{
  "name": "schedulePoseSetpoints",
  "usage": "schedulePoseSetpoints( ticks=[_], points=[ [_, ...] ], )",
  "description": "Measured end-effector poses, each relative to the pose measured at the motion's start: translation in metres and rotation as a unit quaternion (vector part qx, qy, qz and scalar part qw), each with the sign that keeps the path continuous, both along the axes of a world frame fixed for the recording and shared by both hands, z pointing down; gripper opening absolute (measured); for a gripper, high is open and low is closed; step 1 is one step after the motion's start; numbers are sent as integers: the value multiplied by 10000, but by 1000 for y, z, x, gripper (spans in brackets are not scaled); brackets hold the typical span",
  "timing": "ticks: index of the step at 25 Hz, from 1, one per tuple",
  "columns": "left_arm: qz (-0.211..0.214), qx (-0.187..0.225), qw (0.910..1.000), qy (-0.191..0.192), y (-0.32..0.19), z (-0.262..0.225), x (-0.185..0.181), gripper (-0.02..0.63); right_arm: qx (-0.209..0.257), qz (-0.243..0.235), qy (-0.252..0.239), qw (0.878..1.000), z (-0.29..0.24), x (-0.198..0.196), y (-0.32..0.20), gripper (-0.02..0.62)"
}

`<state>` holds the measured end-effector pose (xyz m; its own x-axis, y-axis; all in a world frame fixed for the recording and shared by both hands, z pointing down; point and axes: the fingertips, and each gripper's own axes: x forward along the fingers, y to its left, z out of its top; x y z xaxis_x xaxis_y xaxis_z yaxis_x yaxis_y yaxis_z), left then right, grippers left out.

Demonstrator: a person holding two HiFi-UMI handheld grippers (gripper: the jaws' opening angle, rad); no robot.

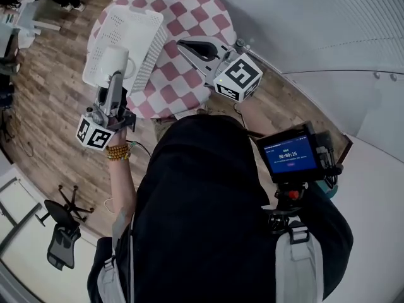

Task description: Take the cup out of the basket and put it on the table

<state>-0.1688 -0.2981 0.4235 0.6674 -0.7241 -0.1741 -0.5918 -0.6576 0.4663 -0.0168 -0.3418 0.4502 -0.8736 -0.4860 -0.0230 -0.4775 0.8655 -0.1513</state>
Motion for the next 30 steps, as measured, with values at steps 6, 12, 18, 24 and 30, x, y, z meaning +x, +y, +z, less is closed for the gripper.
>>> schedulePoseSetpoints(
  ticks=[6, 12, 18, 24, 30],
  points=[
    [-124, 206, 9985, -495, 12, 3, 17, 35, 1, -92, -22, 10000, -4, -9, 6, 11],
    [-327, 311, 9935, -1043, 24, 21, 29, 35, -56, -269, -26, 9996, 2, -18, 14, 11],
    [-411, 298, 9879, -1464, 29, 38, 42, 35, -96, -275, 173, 9994, 21, -16, 27, 11],
    [-441, 581, 9672, -2434, 37, 45, 56, 35, -163, -258, 235, 9993, 31, -17, 32, 11],
    [-422, 435, 9691, -2389, 47, 53, 61, 35, -288, -358, 126, 9989, 35, -25, 43, 11]
  ],
)
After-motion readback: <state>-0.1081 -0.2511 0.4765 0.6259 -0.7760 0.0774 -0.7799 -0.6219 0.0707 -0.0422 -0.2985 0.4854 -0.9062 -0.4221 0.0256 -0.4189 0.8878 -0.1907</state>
